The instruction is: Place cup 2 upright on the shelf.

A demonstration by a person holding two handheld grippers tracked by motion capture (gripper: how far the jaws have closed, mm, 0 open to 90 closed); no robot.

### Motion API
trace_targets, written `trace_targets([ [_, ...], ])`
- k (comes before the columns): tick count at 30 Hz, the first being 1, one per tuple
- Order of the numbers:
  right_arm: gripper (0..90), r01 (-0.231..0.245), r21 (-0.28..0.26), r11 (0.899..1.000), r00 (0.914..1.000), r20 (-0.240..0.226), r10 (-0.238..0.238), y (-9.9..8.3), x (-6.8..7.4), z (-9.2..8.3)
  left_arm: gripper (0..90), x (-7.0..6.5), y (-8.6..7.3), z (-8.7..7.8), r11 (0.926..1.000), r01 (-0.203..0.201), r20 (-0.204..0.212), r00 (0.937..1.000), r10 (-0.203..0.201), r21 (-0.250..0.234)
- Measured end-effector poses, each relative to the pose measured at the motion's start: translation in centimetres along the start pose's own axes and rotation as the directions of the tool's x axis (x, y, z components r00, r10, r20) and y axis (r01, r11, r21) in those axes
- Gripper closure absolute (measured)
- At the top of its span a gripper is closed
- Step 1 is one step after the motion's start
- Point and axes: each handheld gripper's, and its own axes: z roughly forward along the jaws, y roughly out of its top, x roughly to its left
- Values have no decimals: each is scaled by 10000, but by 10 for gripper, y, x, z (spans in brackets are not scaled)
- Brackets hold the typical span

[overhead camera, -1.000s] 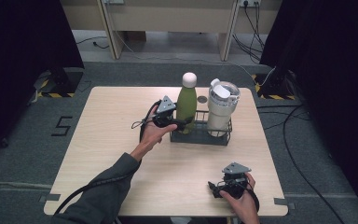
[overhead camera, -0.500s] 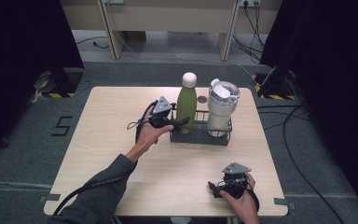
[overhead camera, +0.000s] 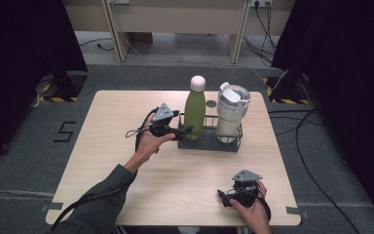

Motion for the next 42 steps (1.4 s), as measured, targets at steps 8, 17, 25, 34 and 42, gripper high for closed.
trace_targets([
  [8,12,15,5,10000,10000,5,-15,0,0,0,146,-1,-4,-12,9998,196,82,9998,-197,64],
  [17,12,17,6,10000,10000,6,-17,0,0,0,146,-7,-8,-27,9993,351,257,9990,-354,141],
  [25,12,16,8,10000,10000,8,-16,0,0,0,146,-10,-8,-41,9990,442,425,9981,-446,105],
  [34,12,13,2,10000,10000,2,-13,0,0,0,146,-12,-8,-50,9991,408,405,9983,-412,88],
  [42,12,13,6,10000,10000,3,-13,0,0,0,147,-16,-10,-57,9988,469,504,9976,-475,124],
])
